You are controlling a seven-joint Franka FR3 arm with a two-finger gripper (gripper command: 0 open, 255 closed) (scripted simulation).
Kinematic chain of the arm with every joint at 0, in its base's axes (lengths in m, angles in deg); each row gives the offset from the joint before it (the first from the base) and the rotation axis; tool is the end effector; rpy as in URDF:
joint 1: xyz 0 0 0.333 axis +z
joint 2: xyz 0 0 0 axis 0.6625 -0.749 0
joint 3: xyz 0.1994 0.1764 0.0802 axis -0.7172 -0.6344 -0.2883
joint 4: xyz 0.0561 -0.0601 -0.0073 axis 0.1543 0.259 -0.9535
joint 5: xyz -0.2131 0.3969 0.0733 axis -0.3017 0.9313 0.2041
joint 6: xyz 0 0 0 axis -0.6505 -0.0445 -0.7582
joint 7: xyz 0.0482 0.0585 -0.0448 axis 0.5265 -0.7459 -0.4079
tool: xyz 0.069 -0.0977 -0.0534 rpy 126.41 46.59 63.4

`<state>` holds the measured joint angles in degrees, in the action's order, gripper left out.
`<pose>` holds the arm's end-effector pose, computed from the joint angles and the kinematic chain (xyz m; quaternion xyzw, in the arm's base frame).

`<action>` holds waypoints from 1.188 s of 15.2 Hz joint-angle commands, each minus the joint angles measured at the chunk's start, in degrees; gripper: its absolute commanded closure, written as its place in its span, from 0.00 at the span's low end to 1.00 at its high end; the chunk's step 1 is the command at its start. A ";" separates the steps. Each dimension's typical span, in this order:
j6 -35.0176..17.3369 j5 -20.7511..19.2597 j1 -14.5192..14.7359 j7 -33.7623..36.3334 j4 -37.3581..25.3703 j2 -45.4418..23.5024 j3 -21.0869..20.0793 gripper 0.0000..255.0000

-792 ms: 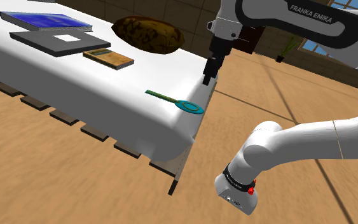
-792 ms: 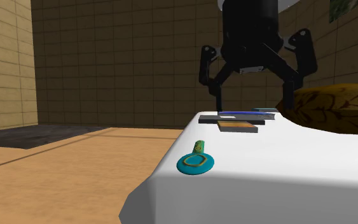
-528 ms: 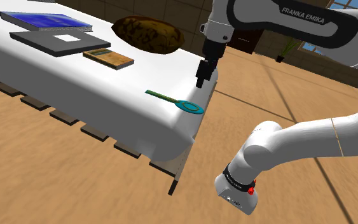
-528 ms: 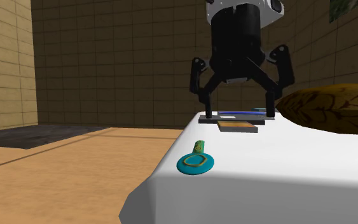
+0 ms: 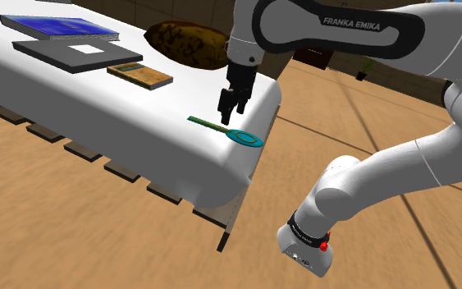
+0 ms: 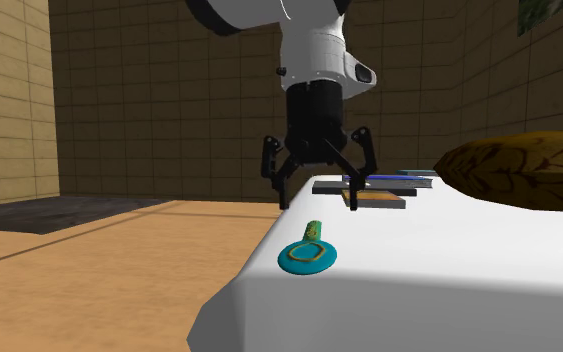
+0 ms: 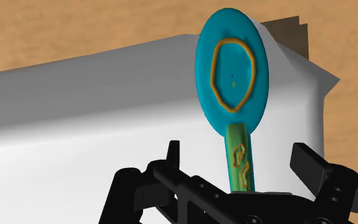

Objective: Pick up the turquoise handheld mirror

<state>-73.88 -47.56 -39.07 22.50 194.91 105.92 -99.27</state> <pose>0.4344 0.1468 0.4863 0.9949 0.0893 -0.0331 0.0322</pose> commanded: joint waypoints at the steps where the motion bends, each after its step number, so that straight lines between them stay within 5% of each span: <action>1: -1.34 0.32 0.14 0.80 0.59 -0.80 -0.69 0.00; 9: -6.41 0.68 0.34 0.91 5.56 -0.90 -1.20 0.00; 10: -6.42 0.69 0.35 0.93 5.56 -0.91 -1.22 1.00; 18: -6.40 0.71 0.37 0.94 5.61 -0.84 -1.22 1.00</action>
<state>-80.31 -46.86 -38.70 23.43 200.47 105.09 -100.48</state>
